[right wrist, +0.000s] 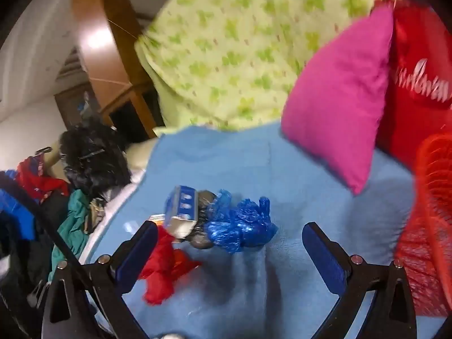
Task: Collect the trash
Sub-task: 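Approach the trash pile on the blue blanket with both tools open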
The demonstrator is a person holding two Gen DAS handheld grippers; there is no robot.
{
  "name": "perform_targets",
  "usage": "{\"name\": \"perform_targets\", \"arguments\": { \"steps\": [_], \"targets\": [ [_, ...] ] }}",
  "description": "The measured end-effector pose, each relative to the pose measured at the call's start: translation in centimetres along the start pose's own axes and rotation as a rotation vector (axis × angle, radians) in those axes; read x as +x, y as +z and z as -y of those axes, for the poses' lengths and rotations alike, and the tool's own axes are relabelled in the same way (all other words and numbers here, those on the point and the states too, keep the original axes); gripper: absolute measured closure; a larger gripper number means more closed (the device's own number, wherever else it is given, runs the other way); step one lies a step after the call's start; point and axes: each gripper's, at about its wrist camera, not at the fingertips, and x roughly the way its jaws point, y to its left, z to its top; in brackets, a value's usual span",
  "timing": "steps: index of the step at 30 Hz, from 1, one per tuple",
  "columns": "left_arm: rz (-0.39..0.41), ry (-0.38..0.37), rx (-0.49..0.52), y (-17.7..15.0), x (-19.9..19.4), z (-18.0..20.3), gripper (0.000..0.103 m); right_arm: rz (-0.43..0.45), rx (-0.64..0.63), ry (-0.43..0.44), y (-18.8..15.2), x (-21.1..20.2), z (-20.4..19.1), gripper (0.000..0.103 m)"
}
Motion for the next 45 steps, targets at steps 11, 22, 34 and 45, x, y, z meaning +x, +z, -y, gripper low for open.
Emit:
{"name": "perform_targets", "arguments": {
  "steps": [11, 22, 34, 45],
  "targets": [
    [0.082, 0.011, -0.011, 2.5, -5.9, 3.2, 0.0, 0.17, -0.069, -0.059, -0.4, -17.1, -3.0, 0.0],
    [0.14, 0.036, 0.002, 3.2, -10.4, 3.5, 0.0, 0.135, -0.103, -0.11, -1.8, -20.4, -6.1, 0.0],
    [0.137, 0.044, -0.003, 2.9, -10.9, 2.8, 0.0, 0.106, -0.123, -0.146, -2.3, -20.0, -7.0, 0.0],
    [0.138, 0.032, -0.018, 2.6, -10.7, 2.3, 0.0, 0.094, -0.127, -0.159, -2.4, -19.6, -7.4, 0.0]
  ]
}}
